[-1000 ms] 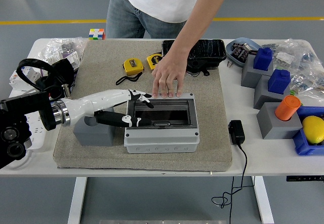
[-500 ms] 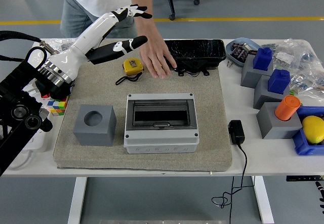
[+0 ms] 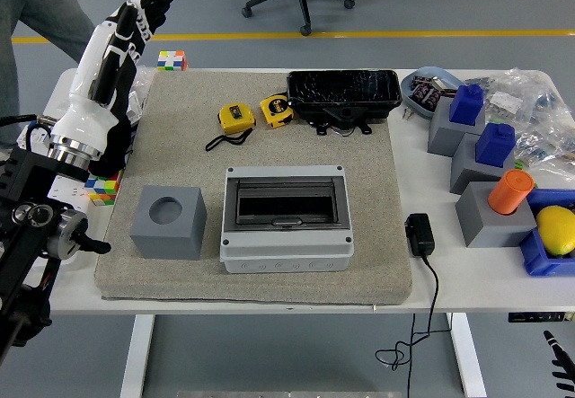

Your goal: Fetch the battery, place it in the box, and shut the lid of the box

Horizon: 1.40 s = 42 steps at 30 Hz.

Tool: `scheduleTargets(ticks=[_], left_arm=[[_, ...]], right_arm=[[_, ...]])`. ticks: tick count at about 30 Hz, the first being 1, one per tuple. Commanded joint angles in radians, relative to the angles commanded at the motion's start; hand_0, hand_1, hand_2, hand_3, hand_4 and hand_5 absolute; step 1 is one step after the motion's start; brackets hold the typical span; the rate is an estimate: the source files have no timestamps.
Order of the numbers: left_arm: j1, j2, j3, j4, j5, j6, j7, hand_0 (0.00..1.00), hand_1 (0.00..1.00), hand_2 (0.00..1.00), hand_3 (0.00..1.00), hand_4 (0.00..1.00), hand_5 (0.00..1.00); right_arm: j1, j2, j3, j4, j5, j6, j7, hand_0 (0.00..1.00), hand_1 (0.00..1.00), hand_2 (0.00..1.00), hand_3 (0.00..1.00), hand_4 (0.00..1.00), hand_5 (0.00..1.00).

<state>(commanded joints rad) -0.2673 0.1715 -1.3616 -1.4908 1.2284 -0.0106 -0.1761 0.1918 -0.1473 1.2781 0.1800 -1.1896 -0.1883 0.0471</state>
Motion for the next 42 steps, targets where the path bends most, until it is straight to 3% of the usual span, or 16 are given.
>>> scheduleTargets(ticks=[3, 12, 15, 20, 25, 37, 42], left_arm=[[0.02, 0.013, 0.017, 0.01, 0.015, -0.01, 0.016, 0.931, 0.943, 0.87, 0.845, 0.998, 0.998], [0.056, 0.024, 0.103, 0.019, 0.083, -0.004, 0.045, 0.939, 0.949, 0.879, 0.842, 0.998, 0.998], [0.058, 0.02, 0.113, 0.011, 0.108, 0.0, 0.055, 0.939, 0.949, 0.879, 0.842, 0.998, 0.998], [0.063, 0.007, 0.132, 0.002, 0.126, 0.011, 0.057, 0.937, 0.946, 0.874, 0.84, 0.998, 0.998], [0.061, 0.01, 0.16, -0.001, 0.134, 0.016, 0.059, 0.936, 0.944, 0.871, 0.837, 0.998, 0.998], [0.065, 0.012, 0.157, -0.003, 0.144, 0.029, 0.048, 0.934, 0.94, 0.863, 0.829, 0.998, 0.998], [0.058, 0.017, 0.146, 0.004, 0.163, 0.032, 0.036, 0.916, 0.918, 0.848, 0.819, 0.998, 0.998]], right_arm=[[-0.003, -0.002, 0.011, 0.0, -0.011, 0.0, -0.001, 0.812, 0.777, 0.765, 0.777, 0.998, 0.998], [-0.046, -0.027, -0.191, 0.0, 0.143, -0.019, 0.036, 0.826, 0.815, 0.789, 0.818, 0.998, 0.998], [-0.058, -0.031, -0.206, 0.0, 0.152, -0.019, 0.034, 0.826, 0.815, 0.789, 0.818, 0.998, 0.998], [-0.074, -0.034, -0.147, 0.0, 0.095, -0.017, 0.015, 0.828, 0.816, 0.791, 0.82, 0.998, 0.998], [-0.089, -0.047, -0.24, 0.0, 0.155, -0.018, 0.022, 0.828, 0.817, 0.789, 0.824, 0.998, 0.998], [-0.091, -0.071, -0.352, 0.0, 0.268, -0.022, 0.05, 0.829, 0.818, 0.79, 0.824, 0.998, 0.998], [-0.089, -0.07, -0.33, 0.0, 0.249, -0.021, 0.045, 0.829, 0.817, 0.791, 0.823, 0.998, 0.998]])
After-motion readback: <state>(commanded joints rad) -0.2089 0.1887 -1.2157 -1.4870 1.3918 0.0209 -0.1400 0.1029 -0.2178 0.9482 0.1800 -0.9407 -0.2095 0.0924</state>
